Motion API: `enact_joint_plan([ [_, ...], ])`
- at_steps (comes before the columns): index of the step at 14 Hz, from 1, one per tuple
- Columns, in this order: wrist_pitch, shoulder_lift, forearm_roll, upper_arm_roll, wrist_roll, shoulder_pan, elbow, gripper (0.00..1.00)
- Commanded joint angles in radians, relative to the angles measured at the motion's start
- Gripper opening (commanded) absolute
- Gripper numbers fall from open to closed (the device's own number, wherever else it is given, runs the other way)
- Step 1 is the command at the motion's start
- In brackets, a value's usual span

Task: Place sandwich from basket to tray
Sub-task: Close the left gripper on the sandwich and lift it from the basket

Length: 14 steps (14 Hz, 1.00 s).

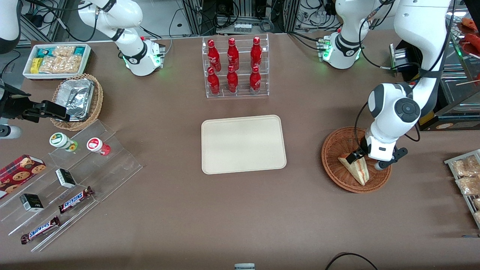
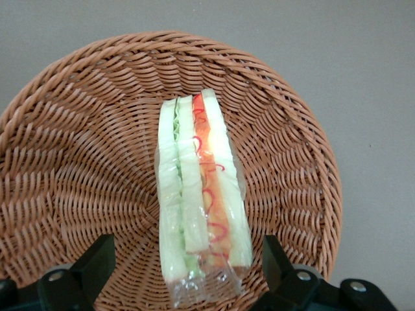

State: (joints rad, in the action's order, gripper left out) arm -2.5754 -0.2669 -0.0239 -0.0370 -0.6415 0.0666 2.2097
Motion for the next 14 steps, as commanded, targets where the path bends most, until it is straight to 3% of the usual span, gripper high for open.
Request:
enact_joint_plan([
  [1, -0.026, -0.034, -0.007, 0.006, -0.017, 0.004, -0.013, 0.89],
  [3, -0.026, -0.054, -0.005, 0.006, -0.015, 0.002, -0.033, 0.63],
  [5, -0.020, -0.058, -0.007, 0.008, -0.006, 0.004, -0.047, 0.00],
  [14, 0.194, 0.024, -0.082, 0.002, -0.010, 0.027, -0.122, 0.00],
])
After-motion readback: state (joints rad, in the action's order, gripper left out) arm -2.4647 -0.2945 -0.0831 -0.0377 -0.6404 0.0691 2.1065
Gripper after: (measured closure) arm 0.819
